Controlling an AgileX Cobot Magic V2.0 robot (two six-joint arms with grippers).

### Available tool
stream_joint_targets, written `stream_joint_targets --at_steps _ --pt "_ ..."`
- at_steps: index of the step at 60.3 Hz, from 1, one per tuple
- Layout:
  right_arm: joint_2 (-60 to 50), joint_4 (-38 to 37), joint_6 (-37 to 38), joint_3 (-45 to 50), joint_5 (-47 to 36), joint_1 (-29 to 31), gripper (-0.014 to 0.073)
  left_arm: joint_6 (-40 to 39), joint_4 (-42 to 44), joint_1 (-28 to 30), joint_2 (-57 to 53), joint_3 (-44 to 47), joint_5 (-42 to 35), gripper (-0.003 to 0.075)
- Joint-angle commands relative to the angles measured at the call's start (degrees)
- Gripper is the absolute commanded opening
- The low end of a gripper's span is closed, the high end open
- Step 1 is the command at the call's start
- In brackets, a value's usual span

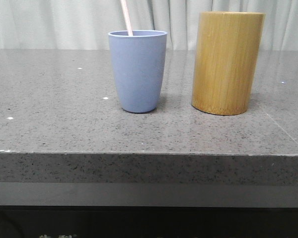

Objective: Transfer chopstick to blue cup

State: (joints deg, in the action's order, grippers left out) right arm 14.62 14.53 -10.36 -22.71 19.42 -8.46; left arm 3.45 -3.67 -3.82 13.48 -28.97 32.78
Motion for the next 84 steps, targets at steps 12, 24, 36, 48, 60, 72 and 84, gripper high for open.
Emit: stream_joint_targets --at_steps 12,24,36,48,60,72,84 --pt "-1.9 0.8 -0.3 -1.0 -8.4 0.2 -0.0114 -0.5 -0.5 0.1 0.5 -1.3 -5.0 -0.0019" --pt "-1.9 0.8 -0.3 -1.0 -8.4 0.2 -0.0114 -0.5 -0.5 0.1 0.5 -1.3 -5.0 -0.0019" --pt "-1.9 0.8 -0.3 -1.0 -8.4 0.2 -0.0114 -0.5 -0.5 0.1 0.5 -1.3 -5.0 -0.0019" --pt "-1.9 0.8 -0.3 -1.0 -8.4 0.2 -0.0114 -0.5 -0.5 0.1 0.5 -1.3 -5.0 -0.0019" --pt "-1.9 0.8 -0.3 -1.0 -8.4 0.2 -0.0114 -0.5 -0.2 0.1 -1.2 0.5 -7.6 -0.0019" --pt "-1.9 0.8 -0.3 -1.0 -8.4 0.2 -0.0114 -0.5 -0.5 0.6 -9.6 8.6 -12.6 -0.0019" --pt "-1.9 0.8 -0.3 -1.0 -8.4 0.2 -0.0114 -0.5 -0.5 0.6 -15.4 16.4 -14.3 -0.0019"
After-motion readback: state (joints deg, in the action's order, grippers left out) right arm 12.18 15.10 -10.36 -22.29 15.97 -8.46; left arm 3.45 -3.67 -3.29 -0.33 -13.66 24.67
